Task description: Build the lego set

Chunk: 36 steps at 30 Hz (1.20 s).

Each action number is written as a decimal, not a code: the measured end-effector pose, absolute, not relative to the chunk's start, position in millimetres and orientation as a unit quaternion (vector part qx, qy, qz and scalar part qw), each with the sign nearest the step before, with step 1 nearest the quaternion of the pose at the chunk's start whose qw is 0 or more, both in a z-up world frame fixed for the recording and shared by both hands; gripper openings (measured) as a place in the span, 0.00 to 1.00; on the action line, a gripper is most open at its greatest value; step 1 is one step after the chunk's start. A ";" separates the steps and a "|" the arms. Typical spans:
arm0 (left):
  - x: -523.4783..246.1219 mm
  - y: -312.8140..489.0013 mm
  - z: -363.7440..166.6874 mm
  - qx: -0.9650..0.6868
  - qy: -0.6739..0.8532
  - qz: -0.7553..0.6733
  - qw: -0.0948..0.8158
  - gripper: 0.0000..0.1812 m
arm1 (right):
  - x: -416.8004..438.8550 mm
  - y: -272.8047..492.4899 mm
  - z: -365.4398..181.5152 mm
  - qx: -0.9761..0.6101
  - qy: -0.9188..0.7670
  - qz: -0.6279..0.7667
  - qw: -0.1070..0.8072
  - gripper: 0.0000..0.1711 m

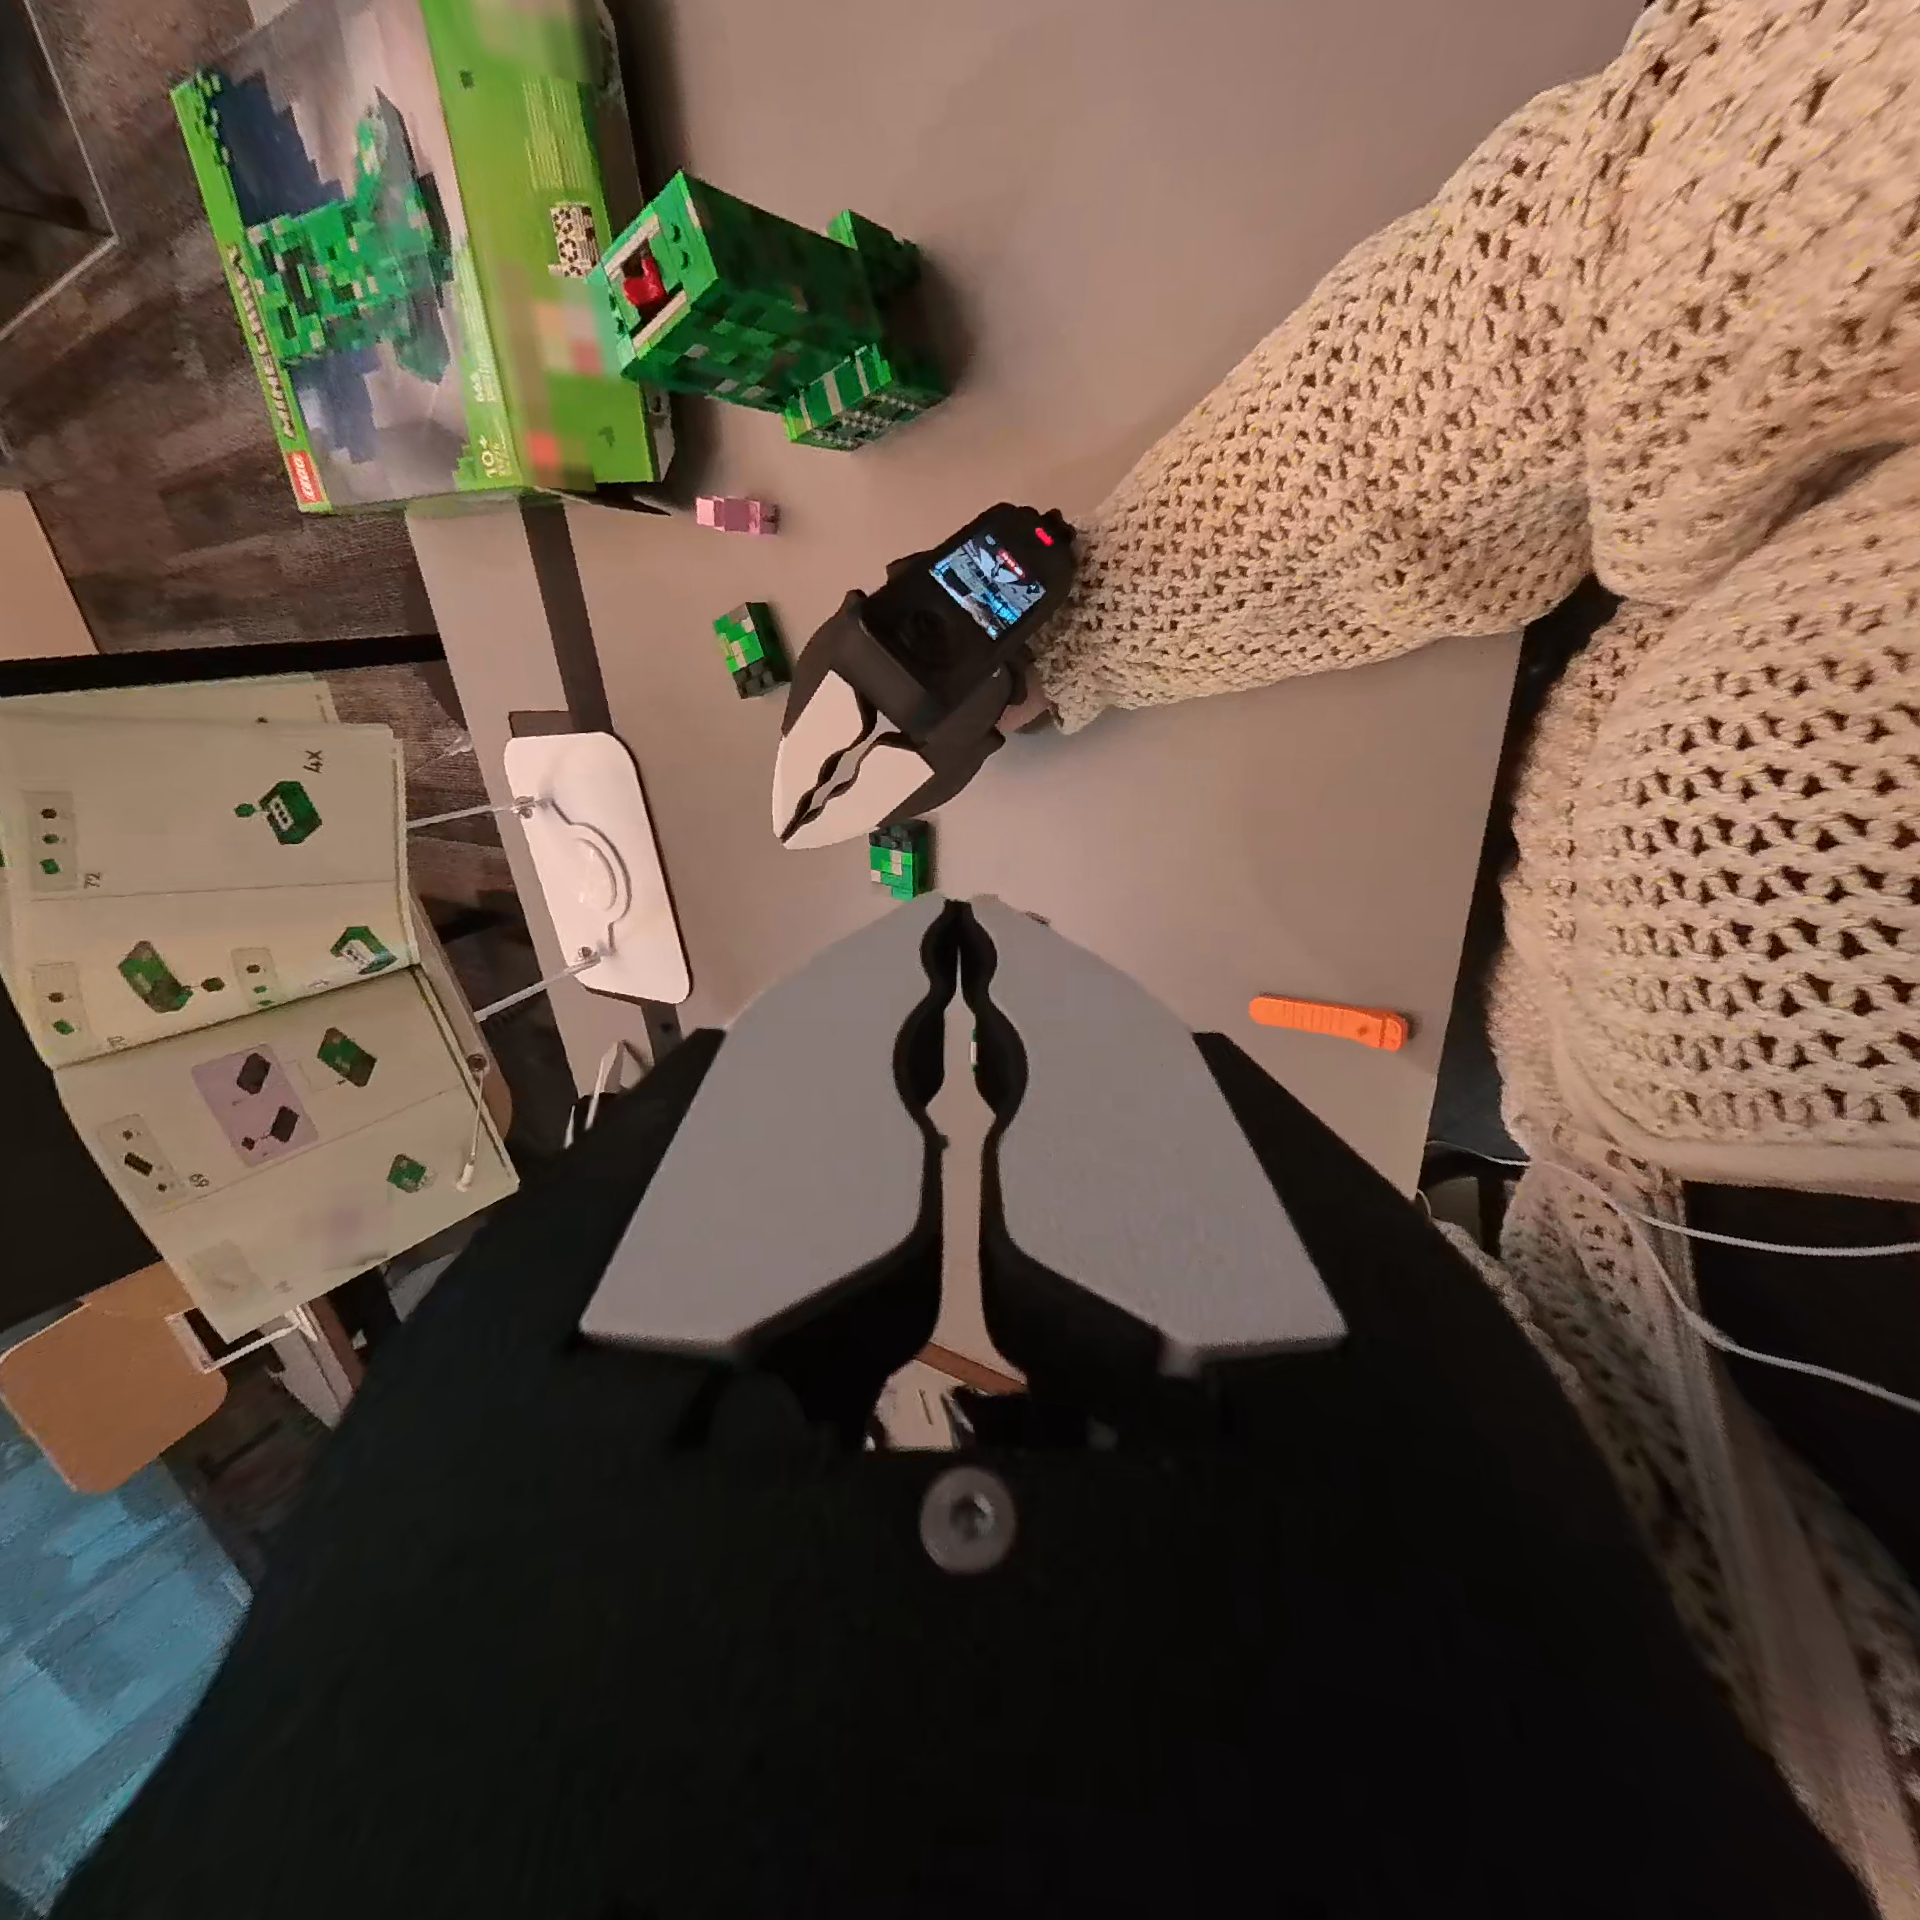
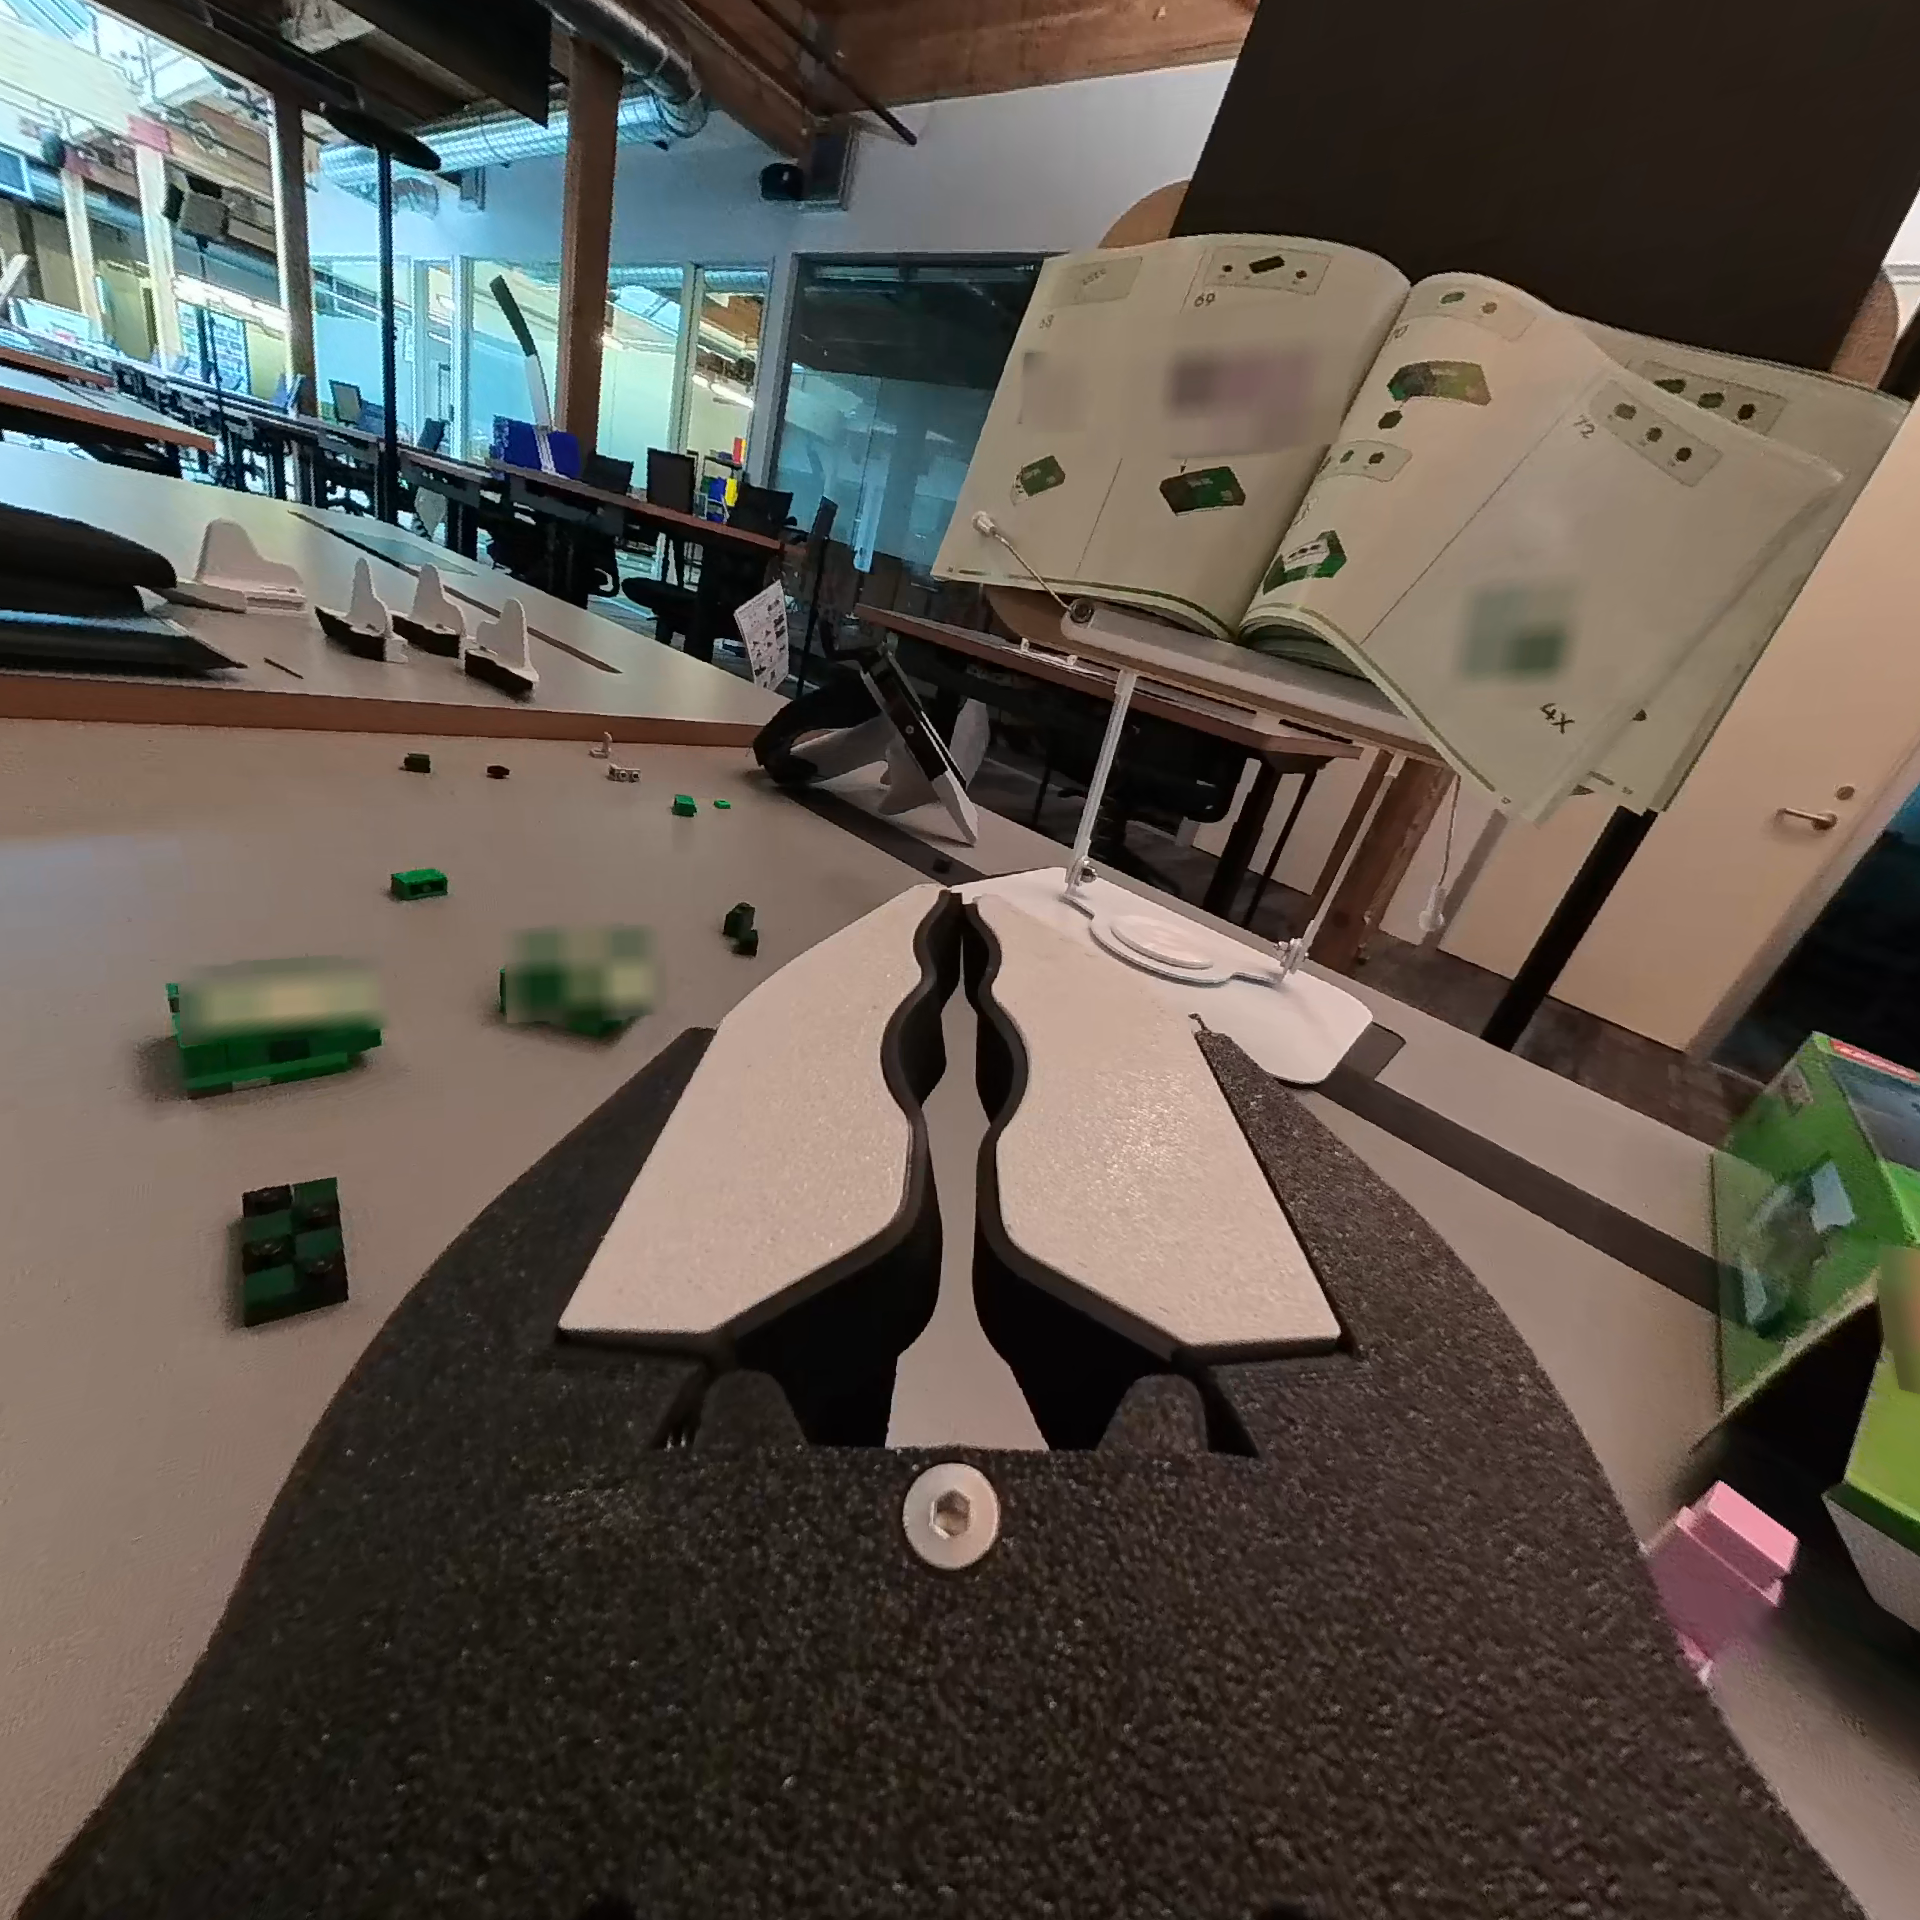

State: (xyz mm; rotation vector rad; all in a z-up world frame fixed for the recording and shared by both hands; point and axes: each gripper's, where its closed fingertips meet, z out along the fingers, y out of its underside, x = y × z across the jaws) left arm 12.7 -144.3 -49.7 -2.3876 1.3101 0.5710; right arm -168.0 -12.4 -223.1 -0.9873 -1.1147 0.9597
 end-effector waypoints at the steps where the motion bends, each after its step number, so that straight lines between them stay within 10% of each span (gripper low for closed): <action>1: 11.9 -143.5 -50.0 -0.846 0.461 0.203 0.176 0.00 | -167.8 -12.6 -223.0 -0.431 -0.487 0.420 0.633 0.00; 20: -123.6 -70.9 -157.0 -0.951 0.252 0.105 0.147 0.00 | -165.4 -12.4 -223.0 -0.429 -0.488 0.418 0.635 0.00; 36: -319.9 -101.9 -263.0 -0.859 -0.058 0.067 0.504 0.00 | -168.3 -16.3 -225.4 -0.419 -0.506 0.395 0.642 0.00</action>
